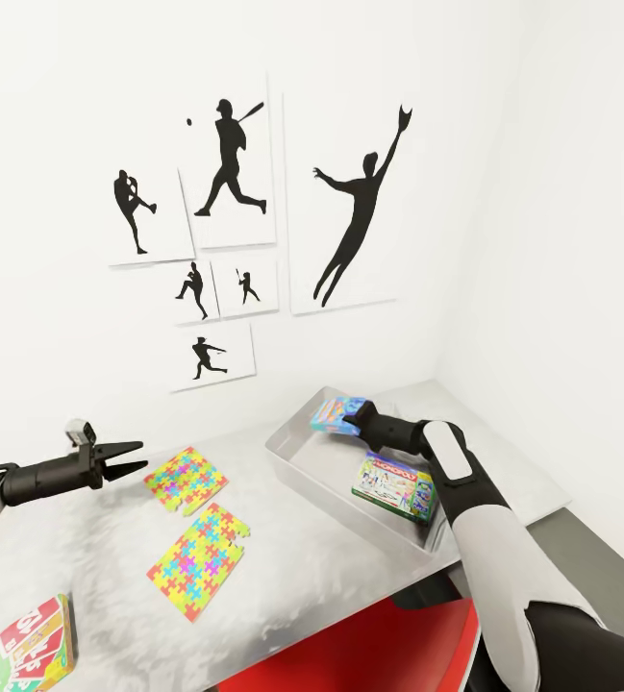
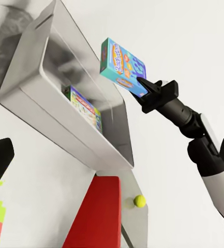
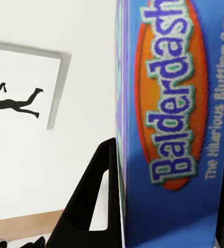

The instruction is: Put all the toys in the child's room - the three board games (two on the bed and one on the table), the two jigsaw puzzles on the table, and the tennis ball on the table - inside the toy box on the table in the child's room.

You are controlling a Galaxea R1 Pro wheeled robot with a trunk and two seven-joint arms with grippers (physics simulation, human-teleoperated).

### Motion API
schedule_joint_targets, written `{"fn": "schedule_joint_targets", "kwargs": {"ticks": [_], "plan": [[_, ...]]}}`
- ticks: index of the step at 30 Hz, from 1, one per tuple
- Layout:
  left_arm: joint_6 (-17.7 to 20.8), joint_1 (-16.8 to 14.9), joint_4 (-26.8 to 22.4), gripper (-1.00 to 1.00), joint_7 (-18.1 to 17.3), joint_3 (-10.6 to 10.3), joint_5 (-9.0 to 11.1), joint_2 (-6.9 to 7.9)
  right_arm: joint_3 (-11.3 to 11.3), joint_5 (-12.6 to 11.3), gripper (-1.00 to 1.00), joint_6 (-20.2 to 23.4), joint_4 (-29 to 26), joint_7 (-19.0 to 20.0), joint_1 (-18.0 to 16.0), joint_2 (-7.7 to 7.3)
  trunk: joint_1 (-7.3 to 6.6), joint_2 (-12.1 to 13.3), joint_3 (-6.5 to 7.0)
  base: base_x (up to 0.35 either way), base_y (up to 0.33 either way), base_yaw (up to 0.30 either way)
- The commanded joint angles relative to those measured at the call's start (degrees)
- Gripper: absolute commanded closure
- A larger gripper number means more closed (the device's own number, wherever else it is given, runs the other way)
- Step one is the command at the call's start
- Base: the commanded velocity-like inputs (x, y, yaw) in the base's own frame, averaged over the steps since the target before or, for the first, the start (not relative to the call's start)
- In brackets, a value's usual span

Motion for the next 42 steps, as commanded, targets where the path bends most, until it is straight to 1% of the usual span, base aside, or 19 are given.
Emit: {"fn": "schedule_joint_targets", "kwargs": {"ticks": [1,3,4,7,9,10,12,15,23,31,42], "plan": [[0.62,-0.05,-0.01,-1.00,-0.23,-0.03,0.00,0.06,-0.33,0.11,1.00,0.36,-0.02,0.08,-0.07,0.09,0.03,-0.12,-0.15,0.000,0.000,0.005],[0.63,-0.05,-0.02,-1.00,-0.23,-0.02,0.26,0.11,-0.33,0.10,1.00,0.31,-0.03,0.08,-0.09,0.15,0.03,-0.12,-0.24,0.000,0.000,0.029],[0.63,-0.05,-0.02,-1.00,-0.23,0.06,0.86,0.15,-0.33,0.12,1.00,0.30,-0.03,0.08,-0.10,0.18,0.03,-0.12,-0.30,0.000,0.000,0.049],[0.63,0.03,-0.05,-1.00,-0.23,0.22,4.22,0.48,-0.33,0.16,1.00,0.27,-0.03,0.08,-0.09,0.21,0.03,-0.12,-0.53,0.000,0.000,0.066],[0.64,0.14,-0.01,-1.00,-0.23,0.06,6.04,1.60,-0.33,0.15,1.00,0.27,-0.03,0.08,-0.09,0.21,0.03,-0.12,-0.70,0.000,0.000,0.076],[0.64,0.17,0.00,-1.00,-0.23,-0.01,6.54,2.14,-0.33,0.12,1.00,0.27,-0.03,0.08,-0.10,0.22,0.03,-0.12,-0.79,0.000,0.000,0.078],[0.64,0.22,0.01,-1.00,-0.23,0.00,6.97,2.67,-0.33,0.10,1.00,0.26,-0.03,0.08,-0.11,0.22,0.03,-0.12,-0.96,0.000,0.000,0.079],[0.65,0.24,0.01,-1.00,-0.23,0.03,7.27,3.08,-0.33,0.09,1.00,0.26,-0.03,0.05,-0.11,0.22,0.03,-0.12,-1.22,0.000,0.000,0.080],[0.68,0.29,0.01,-1.00,-0.23,0.04,7.50,3.50,-0.48,-0.07,1.00,0.11,-0.03,0.04,-0.06,0.15,0.03,-0.12,-1.93,0.000,0.000,0.080],[0.67,0.29,0.01,-1.00,-0.23,0.04,7.51,3.57,-0.52,-0.09,1.00,0.00,-0.03,0.03,-0.08,0.10,0.03,-0.12,-2.65,0.000,0.000,0.070],[0.67,0.30,0.01,-1.00,-0.23,0.04,7.51,3.65,-0.50,-0.09,1.00,0.00,-0.03,-0.01,-0.11,0.22,0.03,-0.12,-3.51,0.000,0.000,0.006]]}}
